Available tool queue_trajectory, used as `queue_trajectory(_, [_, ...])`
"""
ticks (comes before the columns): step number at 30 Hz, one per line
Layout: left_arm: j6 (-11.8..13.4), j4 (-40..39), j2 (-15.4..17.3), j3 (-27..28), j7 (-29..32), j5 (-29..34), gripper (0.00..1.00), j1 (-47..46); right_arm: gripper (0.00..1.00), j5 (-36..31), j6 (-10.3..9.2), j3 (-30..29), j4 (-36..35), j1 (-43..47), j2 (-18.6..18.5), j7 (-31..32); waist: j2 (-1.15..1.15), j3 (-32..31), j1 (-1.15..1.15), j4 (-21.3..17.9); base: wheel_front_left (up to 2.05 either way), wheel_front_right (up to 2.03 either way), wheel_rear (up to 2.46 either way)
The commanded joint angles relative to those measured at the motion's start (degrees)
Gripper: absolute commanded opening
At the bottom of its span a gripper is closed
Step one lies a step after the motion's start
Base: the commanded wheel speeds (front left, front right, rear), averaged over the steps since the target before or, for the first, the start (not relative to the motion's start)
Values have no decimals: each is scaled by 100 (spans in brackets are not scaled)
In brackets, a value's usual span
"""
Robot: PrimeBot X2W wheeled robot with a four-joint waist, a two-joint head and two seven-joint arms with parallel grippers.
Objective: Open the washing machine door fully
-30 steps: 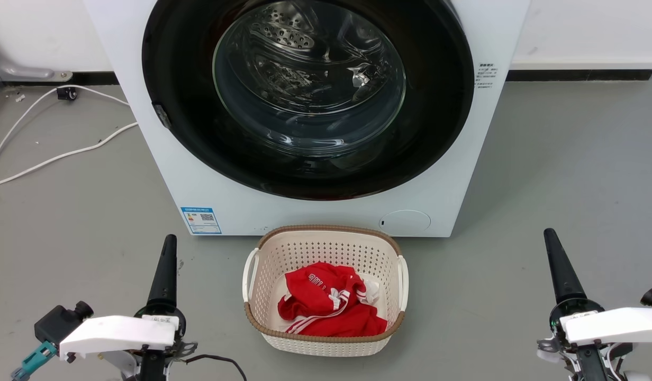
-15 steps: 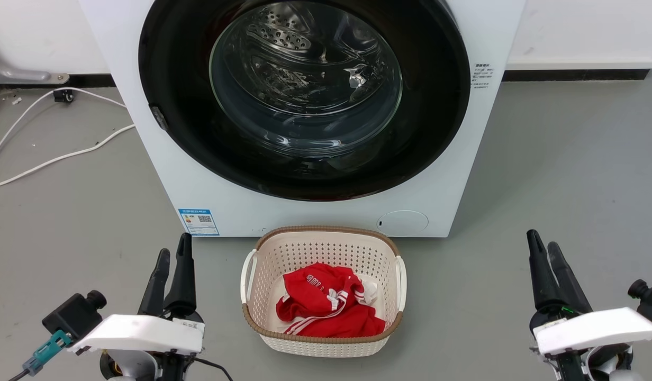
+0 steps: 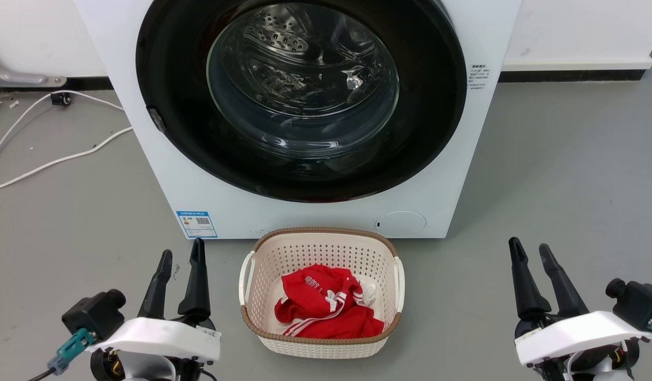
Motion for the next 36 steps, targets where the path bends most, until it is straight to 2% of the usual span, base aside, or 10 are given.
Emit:
queue_trajectory(1, [44,-94,52,-43,-61,199,100,20,100,-201,0,22,-93,-6,5,-44,0,-6,0,0,0,0,0])
queue_trajectory(20, [476,-229,236,-272,-348,1348,100,137,100,-1513,0,130,-220,83,13,-94,0,-49,0,-3,0,0,0])
queue_trajectory(36, [703,-349,297,-421,-559,2167,100,196,100,-2329,0,191,-304,88,20,-140,0,-44,0,-8,0,0,0])
